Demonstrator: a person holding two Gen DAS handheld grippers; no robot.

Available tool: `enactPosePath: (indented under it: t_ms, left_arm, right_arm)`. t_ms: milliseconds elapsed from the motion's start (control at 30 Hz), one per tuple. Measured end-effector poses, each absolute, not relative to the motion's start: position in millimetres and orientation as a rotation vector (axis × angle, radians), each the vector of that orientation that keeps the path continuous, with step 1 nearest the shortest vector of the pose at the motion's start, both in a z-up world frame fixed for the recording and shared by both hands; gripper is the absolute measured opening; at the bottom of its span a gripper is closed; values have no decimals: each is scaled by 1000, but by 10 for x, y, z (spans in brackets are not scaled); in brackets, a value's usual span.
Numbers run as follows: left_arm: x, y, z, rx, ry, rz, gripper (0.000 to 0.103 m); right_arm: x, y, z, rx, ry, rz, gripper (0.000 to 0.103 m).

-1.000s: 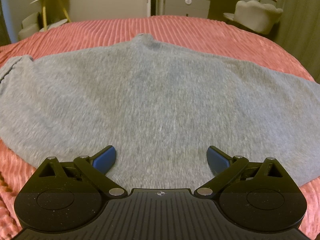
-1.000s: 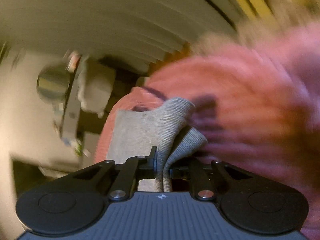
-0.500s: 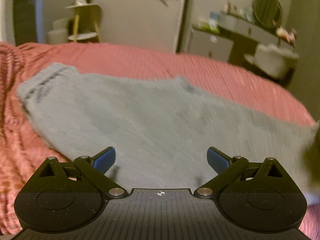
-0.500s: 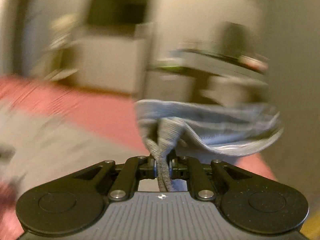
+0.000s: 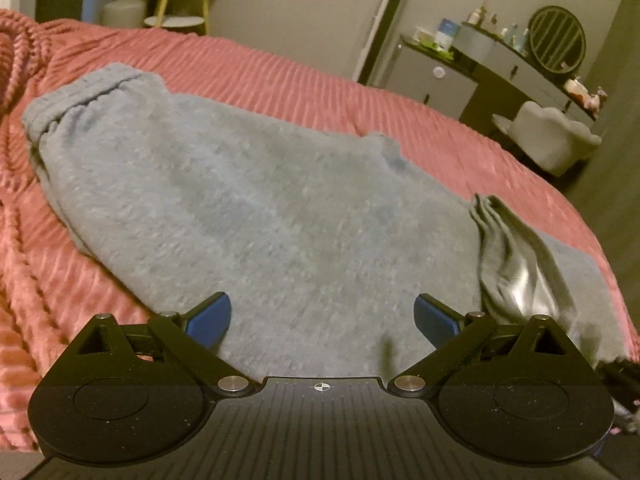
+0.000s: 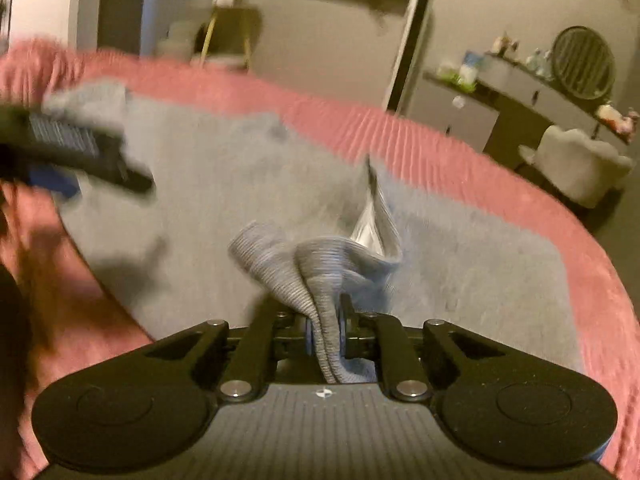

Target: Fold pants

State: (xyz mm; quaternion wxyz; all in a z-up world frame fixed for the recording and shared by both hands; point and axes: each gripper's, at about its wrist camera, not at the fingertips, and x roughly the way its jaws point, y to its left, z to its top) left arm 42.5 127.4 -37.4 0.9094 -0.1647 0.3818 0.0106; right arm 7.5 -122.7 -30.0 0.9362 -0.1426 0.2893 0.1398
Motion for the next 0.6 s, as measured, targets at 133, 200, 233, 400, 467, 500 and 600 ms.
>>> enactPosePath:
  t_ms: [133, 200, 233, 400, 467, 500, 600]
  left_arm:
    - [379, 1329, -340, -371, 757, 41, 101]
    - [379, 1378, -337, -399, 752, 58, 101]
    - [386, 1397, -334, -410, 751, 57, 101]
    - [408, 1403, -342, -419, 755, 61, 101]
    - [417, 1392, -342, -409, 758, 54, 101]
    - [421, 1384, -345, -406, 760, 51, 101]
    - [429, 1379, -360, -405, 772, 51, 101]
  right_arm:
    - [-49, -958, -214, -290, 545, 340, 11]
    - [-102, -834, -342, -315, 587, 394, 11]
    - [-141, -769, -403, -332, 604, 414, 11]
    - [-197, -779, -367, -310, 594, 394, 11]
    - [-182, -840, -279, -288, 572, 401, 13]
    - [-189, -855, -270, -285, 590, 420, 18]
    - [-158, -878, -300, -299, 691, 502, 38]
